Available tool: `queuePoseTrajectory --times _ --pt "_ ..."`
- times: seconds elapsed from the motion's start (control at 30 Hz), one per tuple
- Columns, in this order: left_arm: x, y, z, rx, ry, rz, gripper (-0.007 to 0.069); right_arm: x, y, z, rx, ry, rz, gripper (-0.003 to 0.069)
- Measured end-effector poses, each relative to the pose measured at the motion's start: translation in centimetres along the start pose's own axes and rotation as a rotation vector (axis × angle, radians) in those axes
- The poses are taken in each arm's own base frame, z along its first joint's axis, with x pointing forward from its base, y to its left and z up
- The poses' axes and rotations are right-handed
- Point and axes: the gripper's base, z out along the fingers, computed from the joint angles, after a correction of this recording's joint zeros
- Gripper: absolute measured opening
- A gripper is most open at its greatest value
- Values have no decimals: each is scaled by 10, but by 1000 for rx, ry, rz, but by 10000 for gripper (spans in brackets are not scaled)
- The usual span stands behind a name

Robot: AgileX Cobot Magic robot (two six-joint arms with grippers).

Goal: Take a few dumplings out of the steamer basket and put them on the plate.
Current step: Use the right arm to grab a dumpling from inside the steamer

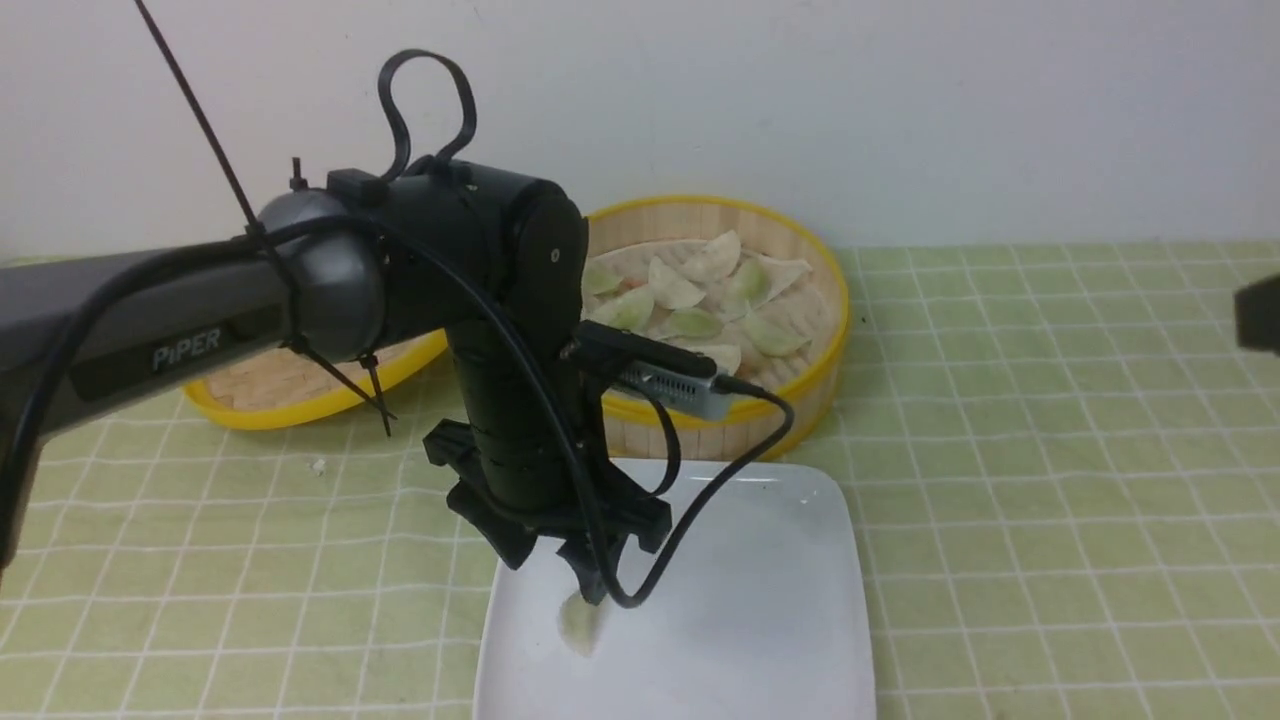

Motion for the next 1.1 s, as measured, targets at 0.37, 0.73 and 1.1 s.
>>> queuePoseTrajectory --times 0.37,0.73,1.1 --pt "52 4 -98 -100 -252 16 3 -68 1 97 64 191 -101 -2" --pt "196 8 -160 -50 -558 -42 -6 -103 11 251 119 332 -173 247" --pt "269 15 -152 -20 -681 -70 -6 -69 18 379 108 469 -240 504"
